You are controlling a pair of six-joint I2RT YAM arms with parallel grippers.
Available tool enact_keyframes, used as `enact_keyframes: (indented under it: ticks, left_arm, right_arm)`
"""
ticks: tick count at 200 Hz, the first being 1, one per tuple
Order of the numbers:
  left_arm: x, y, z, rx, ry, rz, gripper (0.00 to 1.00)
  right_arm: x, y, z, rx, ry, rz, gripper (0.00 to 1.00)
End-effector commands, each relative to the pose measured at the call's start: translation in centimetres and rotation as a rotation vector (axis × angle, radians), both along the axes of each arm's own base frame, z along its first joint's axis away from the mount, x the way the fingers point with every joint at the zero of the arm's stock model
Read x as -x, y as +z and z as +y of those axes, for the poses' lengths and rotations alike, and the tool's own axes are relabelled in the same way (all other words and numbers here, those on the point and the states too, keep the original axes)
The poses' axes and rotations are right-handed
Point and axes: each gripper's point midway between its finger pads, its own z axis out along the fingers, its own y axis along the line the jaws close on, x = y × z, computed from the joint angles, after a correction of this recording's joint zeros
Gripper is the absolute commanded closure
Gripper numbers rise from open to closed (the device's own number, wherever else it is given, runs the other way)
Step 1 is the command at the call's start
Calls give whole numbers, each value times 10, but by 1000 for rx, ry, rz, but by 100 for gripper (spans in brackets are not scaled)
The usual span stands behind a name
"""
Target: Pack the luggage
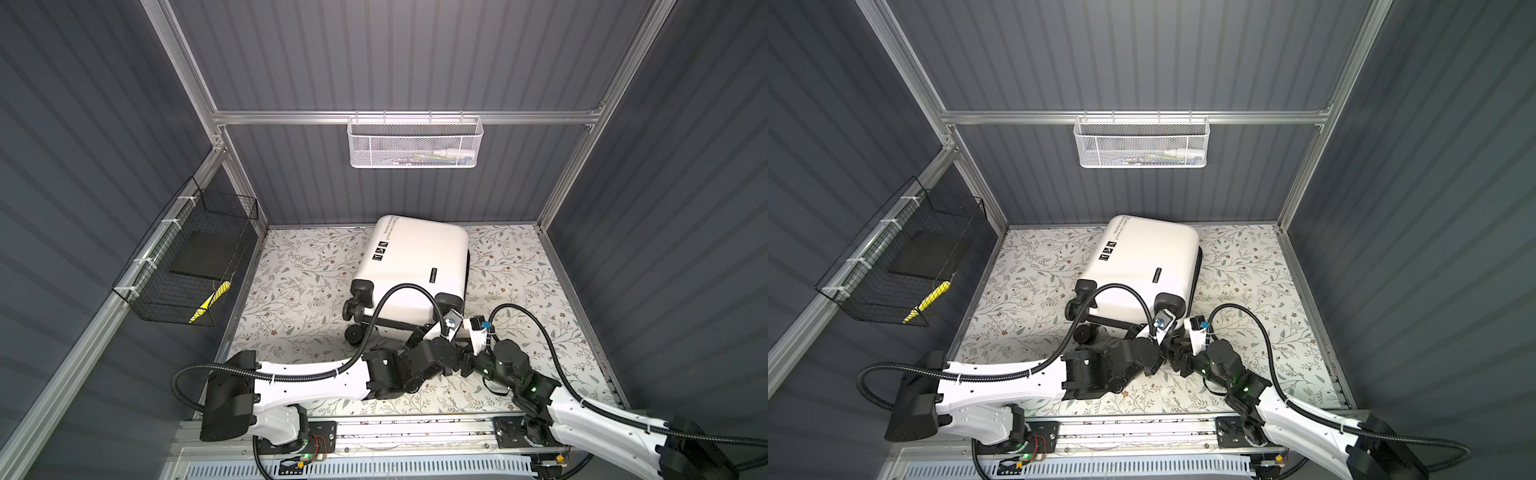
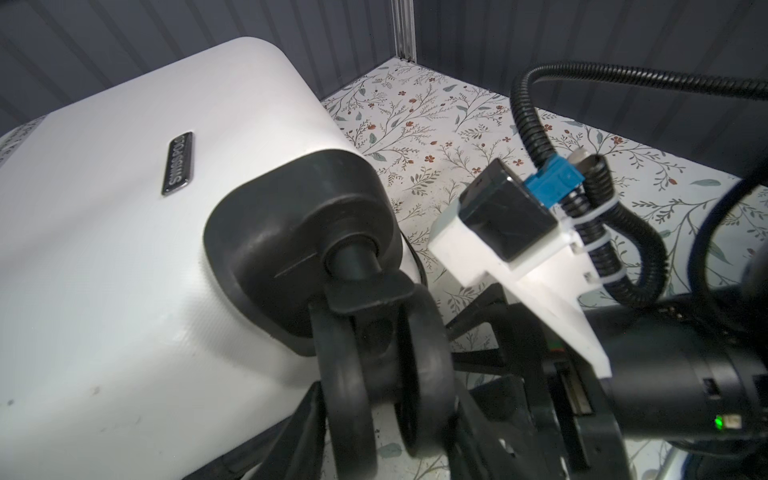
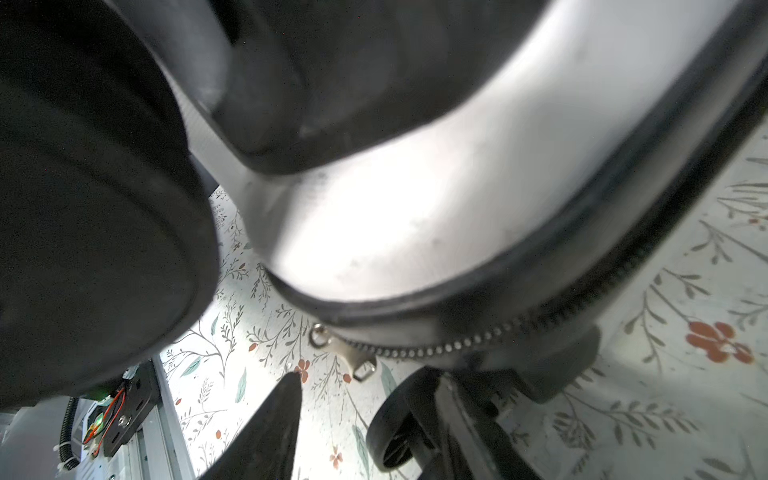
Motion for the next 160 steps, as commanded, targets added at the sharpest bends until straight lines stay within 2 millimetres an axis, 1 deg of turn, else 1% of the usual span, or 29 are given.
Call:
enact_keyframes:
  ticks: [1,49,92,160]
  left_arm:
    - [13,93,-33,313,-94,-34,100]
    - [13,92,-33,314,-93,-34,100]
    - [14,93,-31,325,-92,-34,100]
    - [14,91,-32,325,-93,-36,100]
  right_arm:
    - [-10,21,4,-49,-46,-48,45]
    - [-19,21,10,-41,-100,-39,48]
    - [-25,21,8,-49,-168,-33,55]
    - [-24,29,9,-84,-244,-53,68]
